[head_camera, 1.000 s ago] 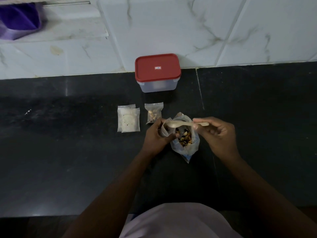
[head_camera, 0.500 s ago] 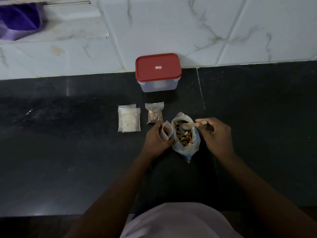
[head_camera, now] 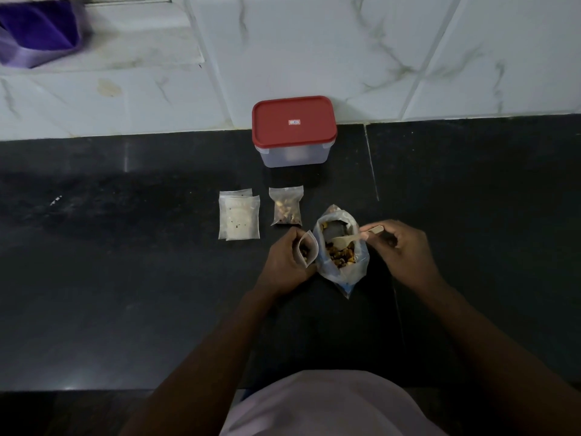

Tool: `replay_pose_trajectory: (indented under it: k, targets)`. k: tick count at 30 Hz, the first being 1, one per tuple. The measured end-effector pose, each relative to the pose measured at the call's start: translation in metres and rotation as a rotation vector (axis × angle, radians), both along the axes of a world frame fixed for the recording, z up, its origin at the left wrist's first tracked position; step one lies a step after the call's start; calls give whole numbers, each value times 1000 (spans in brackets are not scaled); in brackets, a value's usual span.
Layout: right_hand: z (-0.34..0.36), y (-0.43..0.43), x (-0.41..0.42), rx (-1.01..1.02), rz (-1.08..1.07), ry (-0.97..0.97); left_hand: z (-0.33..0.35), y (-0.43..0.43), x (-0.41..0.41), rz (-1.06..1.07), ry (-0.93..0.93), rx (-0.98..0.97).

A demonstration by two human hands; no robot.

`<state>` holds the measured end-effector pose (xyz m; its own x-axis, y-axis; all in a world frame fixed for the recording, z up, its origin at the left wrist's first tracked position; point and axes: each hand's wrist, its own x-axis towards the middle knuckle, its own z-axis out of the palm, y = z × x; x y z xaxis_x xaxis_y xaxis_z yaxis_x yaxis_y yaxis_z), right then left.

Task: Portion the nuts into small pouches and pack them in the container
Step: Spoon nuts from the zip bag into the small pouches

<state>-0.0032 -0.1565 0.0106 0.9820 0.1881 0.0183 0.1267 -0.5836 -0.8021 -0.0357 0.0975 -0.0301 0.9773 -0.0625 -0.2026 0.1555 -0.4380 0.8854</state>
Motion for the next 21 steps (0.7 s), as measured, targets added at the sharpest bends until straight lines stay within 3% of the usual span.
replay_pose_trajectory:
  k: [7, 21]
  targets:
    - [-1, 10, 3, -74, -55, -28, -1, 3, 2, -87, 22, 73]
    - [-11, 32, -7, 146, -404, 403, -5, 2, 0, -92, -30, 135]
